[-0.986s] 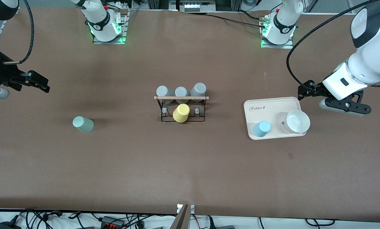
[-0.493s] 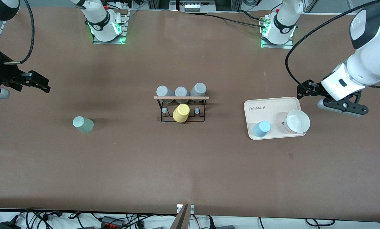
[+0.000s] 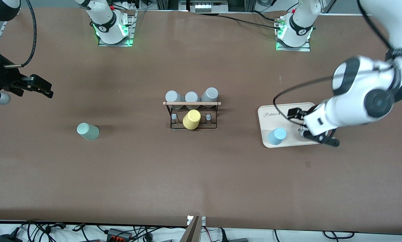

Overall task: Hang scattered cups on rack with three cups
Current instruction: 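Reach the right gripper toward the teal cup while the left gripper approaches the tray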

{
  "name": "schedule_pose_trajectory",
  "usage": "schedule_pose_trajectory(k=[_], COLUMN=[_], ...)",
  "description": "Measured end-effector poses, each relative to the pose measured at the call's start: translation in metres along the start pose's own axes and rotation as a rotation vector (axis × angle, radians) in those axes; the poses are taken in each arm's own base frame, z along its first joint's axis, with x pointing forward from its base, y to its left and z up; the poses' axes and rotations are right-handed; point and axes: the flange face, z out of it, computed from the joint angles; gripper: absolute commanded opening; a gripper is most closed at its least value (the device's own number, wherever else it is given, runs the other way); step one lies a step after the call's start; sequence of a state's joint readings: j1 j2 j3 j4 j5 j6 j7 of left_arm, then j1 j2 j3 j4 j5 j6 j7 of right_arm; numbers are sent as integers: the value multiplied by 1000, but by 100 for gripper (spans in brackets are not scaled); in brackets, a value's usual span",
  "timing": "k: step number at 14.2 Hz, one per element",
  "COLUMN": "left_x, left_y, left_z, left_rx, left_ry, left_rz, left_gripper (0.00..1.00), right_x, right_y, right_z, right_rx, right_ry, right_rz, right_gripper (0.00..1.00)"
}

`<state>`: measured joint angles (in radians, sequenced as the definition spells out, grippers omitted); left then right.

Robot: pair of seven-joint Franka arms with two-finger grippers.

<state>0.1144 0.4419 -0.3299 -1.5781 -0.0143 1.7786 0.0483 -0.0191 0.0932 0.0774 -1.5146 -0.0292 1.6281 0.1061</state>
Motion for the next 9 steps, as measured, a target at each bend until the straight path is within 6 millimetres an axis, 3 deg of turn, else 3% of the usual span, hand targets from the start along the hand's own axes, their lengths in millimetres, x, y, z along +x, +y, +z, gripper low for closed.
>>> schedule_pose_trajectory(k=[4,9], left_x=[23,46], left_y=[-14,-6], left_z=[65,99], left_rx=[-45,-37], left_ry=[-89,-22], left_rz=[-10,13], left_gripper=[100,100], right_x=[0,8], right_y=[1,1], right_z=[0,22], right_rx=[0,0], right_ry=[-1,-42], right_rz=[3,2], right_gripper=[100,100])
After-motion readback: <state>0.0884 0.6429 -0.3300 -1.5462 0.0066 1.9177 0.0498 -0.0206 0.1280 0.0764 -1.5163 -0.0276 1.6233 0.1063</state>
